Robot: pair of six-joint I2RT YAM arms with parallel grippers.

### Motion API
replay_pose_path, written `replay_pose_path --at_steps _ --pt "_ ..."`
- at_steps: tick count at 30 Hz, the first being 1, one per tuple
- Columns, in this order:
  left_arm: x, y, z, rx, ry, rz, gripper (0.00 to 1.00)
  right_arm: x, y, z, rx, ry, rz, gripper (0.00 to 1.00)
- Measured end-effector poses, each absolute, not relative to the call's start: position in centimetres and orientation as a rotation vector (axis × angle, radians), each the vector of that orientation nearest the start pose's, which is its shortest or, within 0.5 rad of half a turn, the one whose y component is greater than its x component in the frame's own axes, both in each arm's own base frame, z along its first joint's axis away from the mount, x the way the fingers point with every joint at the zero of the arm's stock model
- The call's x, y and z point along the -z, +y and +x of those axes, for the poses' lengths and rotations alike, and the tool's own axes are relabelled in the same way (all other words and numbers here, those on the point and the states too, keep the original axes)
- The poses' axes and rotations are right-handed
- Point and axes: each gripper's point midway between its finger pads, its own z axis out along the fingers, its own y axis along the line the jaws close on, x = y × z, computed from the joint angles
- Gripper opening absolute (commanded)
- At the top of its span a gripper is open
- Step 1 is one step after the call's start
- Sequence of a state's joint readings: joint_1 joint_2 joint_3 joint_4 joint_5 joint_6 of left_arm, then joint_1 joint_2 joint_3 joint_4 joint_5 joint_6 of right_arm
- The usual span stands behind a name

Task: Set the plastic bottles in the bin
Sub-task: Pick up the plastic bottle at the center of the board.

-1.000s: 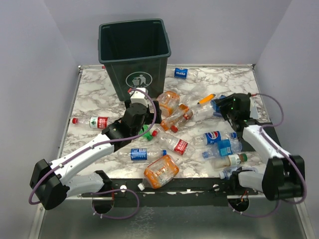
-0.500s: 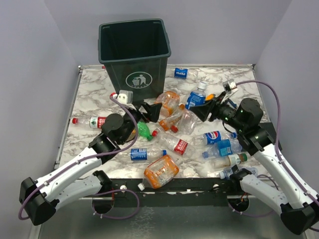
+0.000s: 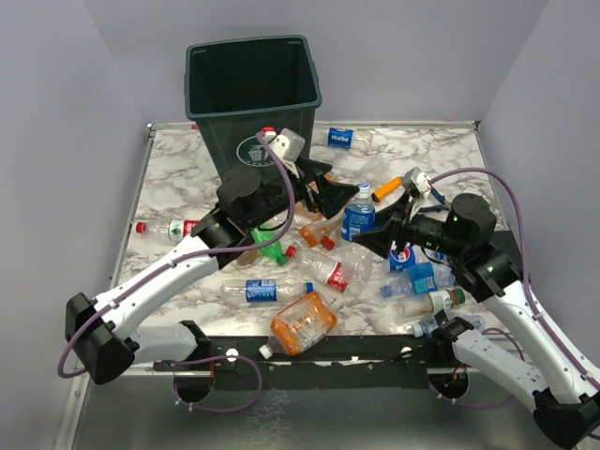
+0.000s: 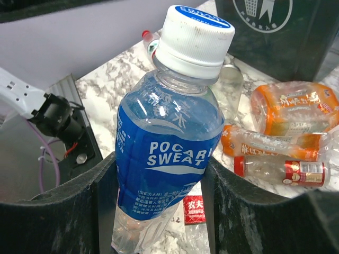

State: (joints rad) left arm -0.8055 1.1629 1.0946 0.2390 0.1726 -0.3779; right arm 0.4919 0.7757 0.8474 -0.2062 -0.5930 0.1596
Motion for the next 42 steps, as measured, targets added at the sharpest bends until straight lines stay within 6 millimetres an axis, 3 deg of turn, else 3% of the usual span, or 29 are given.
replay_pose_path --at_steps 9,18,21,23,25,28,34,36,37,40,42 --pt "-37.9 -37.0 24.3 1.291 1.539 0.571 0.97 -29.9 22.4 19.2 -0.991 1.637 -0.775 0.45" --pt "-37.0 -37.8 22.8 1.393 1.584 0.622 0.57 -30.0 22.3 19.0 -0.984 1.623 -0.781 0.45" --pt "-36.7 -38.0 22.6 1.411 1.598 0.627 0.5 -30.0 22.2 19.0 -0.984 1.624 -0.781 0.46" --pt "-36.3 -38.2 22.6 1.422 1.612 0.629 0.49 -29.9 22.2 19.0 -0.984 1.63 -0.78 0.48" --pt "-36.1 -38.3 22.6 1.427 1.62 0.632 0.58 -29.5 22.2 18.9 -0.986 1.648 -0.78 0.5" --pt "-35.6 -38.5 22.6 1.433 1.634 0.635 0.6 -29.2 22.1 18.8 -0.987 1.665 -0.781 0.53" --pt "-35.2 -38.8 22.6 1.445 1.649 0.638 0.23 -28.7 22.1 18.8 -0.985 1.685 -0.786 0.55" --pt "-35.2 -38.8 22.6 1.451 1.651 0.637 0.07 -28.5 22.1 18.9 -0.983 1.69 -0.787 0.62" --pt "-35.2 -38.8 22.5 1.453 1.652 0.637 0.0 -28.5 22.1 18.9 -0.981 1.69 -0.788 0.73" --pt "-35.2 -38.8 22.5 1.448 1.651 0.641 0.0 -28.5 22.1 18.9 -0.983 1.696 -0.782 0.99" --pt "-35.2 -38.8 22.8 1.436 1.651 0.633 0.0 -28.7 22.1 18.9 -0.992 1.7 -0.77 1.0"
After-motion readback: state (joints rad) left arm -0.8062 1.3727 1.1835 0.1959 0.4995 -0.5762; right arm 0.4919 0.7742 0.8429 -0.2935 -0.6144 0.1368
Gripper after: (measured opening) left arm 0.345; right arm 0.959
